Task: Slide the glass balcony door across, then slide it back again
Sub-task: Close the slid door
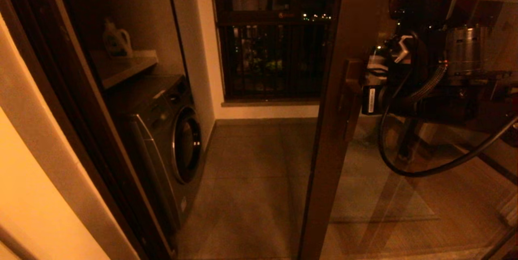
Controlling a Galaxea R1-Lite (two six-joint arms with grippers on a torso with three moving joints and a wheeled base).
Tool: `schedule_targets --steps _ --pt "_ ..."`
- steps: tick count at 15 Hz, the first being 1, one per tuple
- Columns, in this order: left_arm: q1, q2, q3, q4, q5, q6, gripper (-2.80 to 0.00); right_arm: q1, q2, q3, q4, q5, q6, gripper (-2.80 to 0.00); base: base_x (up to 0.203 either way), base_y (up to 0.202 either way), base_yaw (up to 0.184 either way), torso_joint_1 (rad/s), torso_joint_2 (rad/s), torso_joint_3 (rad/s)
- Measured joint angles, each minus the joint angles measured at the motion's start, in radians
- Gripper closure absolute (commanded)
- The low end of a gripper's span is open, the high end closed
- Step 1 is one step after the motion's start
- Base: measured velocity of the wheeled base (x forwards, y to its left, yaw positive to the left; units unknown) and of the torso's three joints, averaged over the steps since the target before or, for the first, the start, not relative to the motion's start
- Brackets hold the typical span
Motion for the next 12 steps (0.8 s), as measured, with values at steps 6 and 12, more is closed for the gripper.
schedule_targets --steps 6,12 --pt "0.000 0.000 0.000 0.000 0.000 0.000 0.00 0.059 0.060 -0.055 -0.016 0.009 0.005 0.00 0.000 0.000 0.000 0.000 0.00 0.000" --pt "0.000 0.000 0.000 0.000 0.000 0.000 0.00 0.125 0.143 -0.123 -0.054 -0.095 0.006 0.00 0.000 0.000 0.000 0.000 0.00 0.000"
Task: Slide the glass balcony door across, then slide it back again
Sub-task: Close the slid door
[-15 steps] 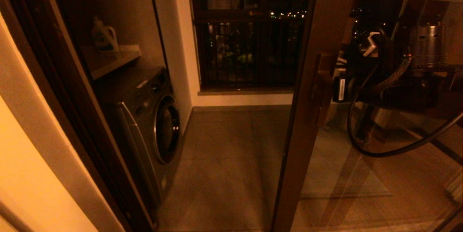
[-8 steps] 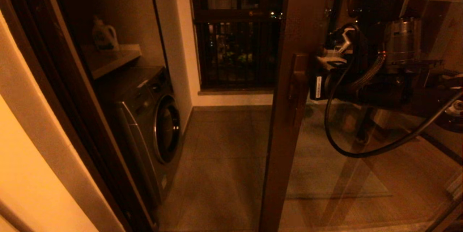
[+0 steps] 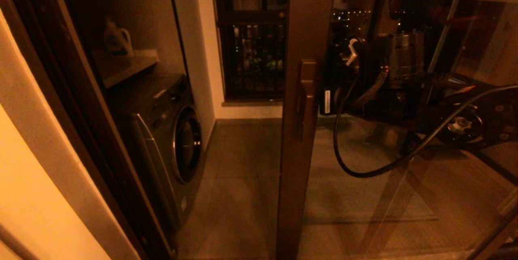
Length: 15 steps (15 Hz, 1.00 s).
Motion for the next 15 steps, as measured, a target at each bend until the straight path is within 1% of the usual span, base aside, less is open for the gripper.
schedule_targets --steps 3,8,13,15 --pt "0.000 0.000 0.000 0.000 0.000 -0.002 0.00 0.040 0.038 -0.044 -0.006 -0.011 -0.001 0.00 0.000 0.000 0.000 0.000 0.00 0.000" --pt "0.000 0.000 0.000 0.000 0.000 -0.003 0.00 0.097 0.094 -0.105 -0.001 -0.068 -0.001 0.00 0.000 0.000 0.000 0.000 0.00 0.000" --pt "0.000 0.000 0.000 -0.001 0.000 -0.003 0.00 0.130 0.133 -0.148 -0.005 -0.069 -0.001 0.00 0.000 0.000 0.000 0.000 0.00 0.000" --pt "0.000 0.000 0.000 -0.001 0.000 -0.003 0.00 0.148 0.154 -0.161 -0.013 -0.082 0.001 0.00 0.000 0.000 0.000 0.000 0.00 0.000"
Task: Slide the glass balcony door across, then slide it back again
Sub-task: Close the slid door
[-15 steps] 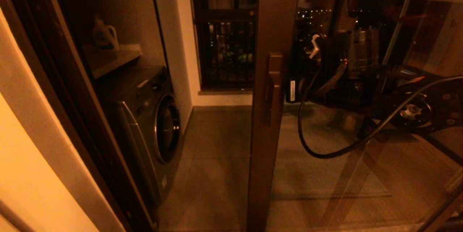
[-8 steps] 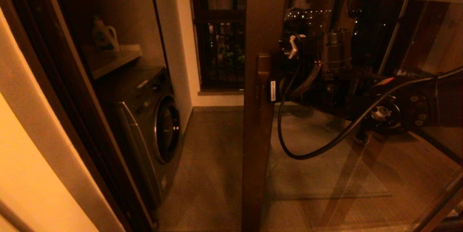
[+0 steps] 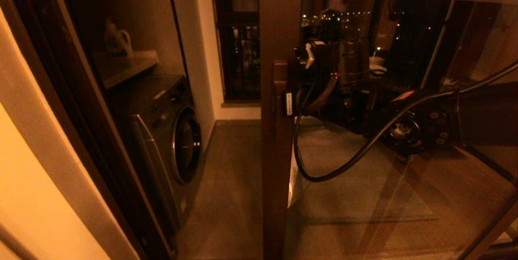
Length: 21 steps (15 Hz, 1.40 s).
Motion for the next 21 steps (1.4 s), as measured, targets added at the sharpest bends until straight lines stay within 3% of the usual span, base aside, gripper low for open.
schedule_targets --steps 14,21 --pt "0.000 0.000 0.000 0.000 0.001 0.000 0.00 0.150 0.153 -0.213 0.002 -0.049 -0.001 0.00 0.000 0.000 0.000 0.000 0.00 0.000" --pt "0.000 0.000 0.000 0.000 0.001 0.000 0.00 0.204 0.131 -0.195 0.004 -0.095 0.000 0.00 0.000 0.000 0.000 0.000 0.00 0.000"
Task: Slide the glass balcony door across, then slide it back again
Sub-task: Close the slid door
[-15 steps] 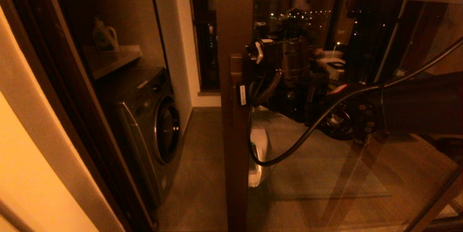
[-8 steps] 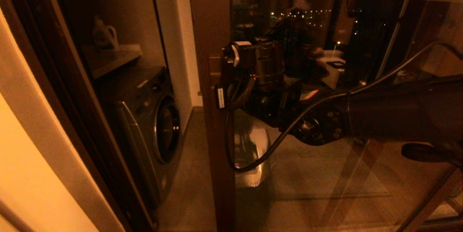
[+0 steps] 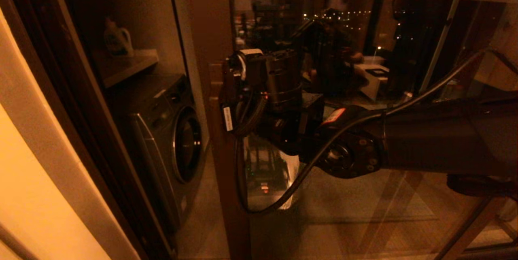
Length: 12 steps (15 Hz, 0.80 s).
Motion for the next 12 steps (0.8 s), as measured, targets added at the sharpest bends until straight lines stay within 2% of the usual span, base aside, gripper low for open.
schedule_targets --steps 3,7,9,12 --pt "0.000 0.000 0.000 0.000 0.000 0.000 0.00 -0.001 -0.093 0.115 0.000 0.000 0.000 0.00 0.000 0.000 0.000 0.000 0.00 0.000" --pt "0.000 0.000 0.000 0.000 0.000 0.000 0.00 -0.041 -0.345 0.394 0.003 -0.004 -0.002 0.00 0.000 0.000 0.000 0.000 0.00 0.000" --pt "0.000 0.000 0.000 0.000 0.000 0.000 0.00 -0.094 -0.517 0.541 0.036 -0.012 -0.008 0.00 0.000 0.000 0.000 0.000 0.00 0.000" --pt "0.000 0.000 0.000 0.000 0.000 0.000 0.00 -0.223 -0.815 0.693 0.173 -0.045 -0.017 0.00 0.000 0.000 0.000 0.000 0.00 0.000"
